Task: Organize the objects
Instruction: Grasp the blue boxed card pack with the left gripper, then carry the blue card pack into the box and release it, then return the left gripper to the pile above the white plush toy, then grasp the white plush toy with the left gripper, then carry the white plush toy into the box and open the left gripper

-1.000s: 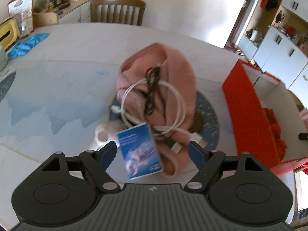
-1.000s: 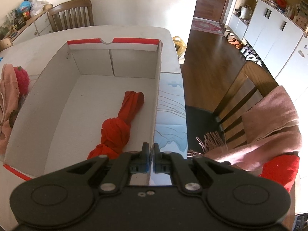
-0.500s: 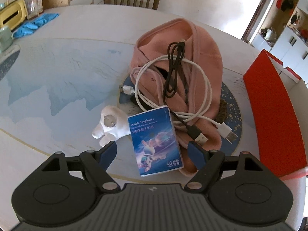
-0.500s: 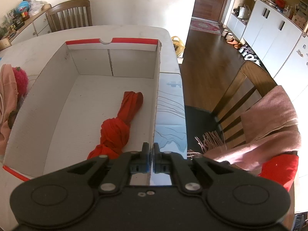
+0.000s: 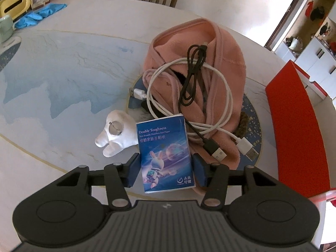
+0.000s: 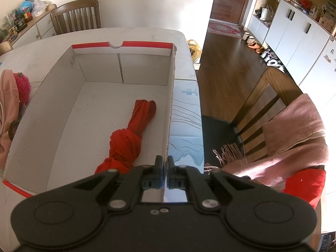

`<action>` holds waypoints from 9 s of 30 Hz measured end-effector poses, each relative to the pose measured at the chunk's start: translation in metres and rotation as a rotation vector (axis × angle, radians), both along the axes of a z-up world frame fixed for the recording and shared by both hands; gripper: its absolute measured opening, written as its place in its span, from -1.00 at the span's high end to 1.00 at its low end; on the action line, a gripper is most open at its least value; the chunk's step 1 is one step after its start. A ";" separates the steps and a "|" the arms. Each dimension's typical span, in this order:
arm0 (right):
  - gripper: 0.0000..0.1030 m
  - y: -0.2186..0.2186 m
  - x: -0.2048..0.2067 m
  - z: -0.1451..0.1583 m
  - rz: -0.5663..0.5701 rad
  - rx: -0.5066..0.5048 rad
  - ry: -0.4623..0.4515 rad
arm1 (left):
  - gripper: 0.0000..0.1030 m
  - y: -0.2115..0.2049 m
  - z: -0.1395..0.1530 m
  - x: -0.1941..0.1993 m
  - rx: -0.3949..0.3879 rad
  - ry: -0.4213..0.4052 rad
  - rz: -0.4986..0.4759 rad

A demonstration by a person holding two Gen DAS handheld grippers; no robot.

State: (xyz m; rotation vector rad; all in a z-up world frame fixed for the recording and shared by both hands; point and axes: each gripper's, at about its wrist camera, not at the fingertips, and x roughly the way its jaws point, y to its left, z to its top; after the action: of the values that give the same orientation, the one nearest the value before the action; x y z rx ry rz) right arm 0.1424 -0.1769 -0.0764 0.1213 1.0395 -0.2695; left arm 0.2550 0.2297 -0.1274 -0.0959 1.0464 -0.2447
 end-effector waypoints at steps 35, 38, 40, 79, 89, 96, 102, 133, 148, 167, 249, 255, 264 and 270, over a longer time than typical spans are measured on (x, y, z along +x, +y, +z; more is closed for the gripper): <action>0.95 -0.005 -0.002 -0.002 0.015 0.028 -0.020 | 0.00 -0.170 0.091 -0.029 -0.087 -0.115 -0.497; 0.95 -0.005 -0.002 -0.003 0.023 0.027 -0.018 | 0.00 -0.193 0.090 -0.028 -0.068 -0.112 -0.540; 0.94 -0.005 -0.001 -0.003 0.027 0.027 -0.018 | 0.00 -0.206 0.090 -0.026 -0.060 -0.111 -0.564; 0.91 -0.012 0.000 -0.002 0.078 0.057 -0.011 | 0.00 -0.363 -0.013 0.037 0.265 0.030 -0.657; 0.91 -0.013 0.001 -0.003 0.076 0.063 -0.011 | -0.19 -0.358 -0.013 0.043 0.233 0.062 -0.635; 0.92 -0.013 0.001 -0.003 0.069 0.063 -0.011 | -0.24 -0.343 0.007 0.037 0.192 0.025 -0.631; 0.92 -0.010 0.001 -0.003 0.075 0.044 -0.005 | -0.24 -0.326 0.035 0.028 0.151 -0.008 -0.632; 0.93 -0.004 0.004 -0.001 0.048 0.013 0.016 | -0.48 -0.132 0.096 -0.014 0.026 -0.174 -0.397; 0.90 0.000 0.004 -0.001 0.027 -0.001 0.029 | -0.57 -0.023 0.056 -0.005 0.067 -0.132 -0.193; 0.88 0.006 0.006 -0.002 0.016 -0.033 0.049 | -0.57 0.030 -0.014 0.029 0.158 -0.077 -0.139; 0.93 0.001 0.003 -0.003 0.051 -0.001 0.033 | 0.04 -0.268 0.066 -0.039 0.095 -0.139 -0.798; 0.93 0.000 0.003 -0.003 0.063 0.002 0.035 | 0.04 -0.293 0.046 -0.029 0.156 -0.092 -0.808; 0.92 -0.001 0.003 -0.004 0.080 0.006 0.034 | 0.04 -0.323 0.014 -0.012 0.268 0.025 -0.809; 0.92 -0.002 0.002 -0.004 0.086 0.013 0.032 | 0.04 -0.333 -0.003 -0.009 0.309 0.086 -0.812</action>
State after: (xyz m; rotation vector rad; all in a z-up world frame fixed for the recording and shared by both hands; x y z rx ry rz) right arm 0.1446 -0.1793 -0.0805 0.0834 1.0752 -0.1869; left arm 0.2463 -0.1037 -0.1300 0.6153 1.1566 -0.8106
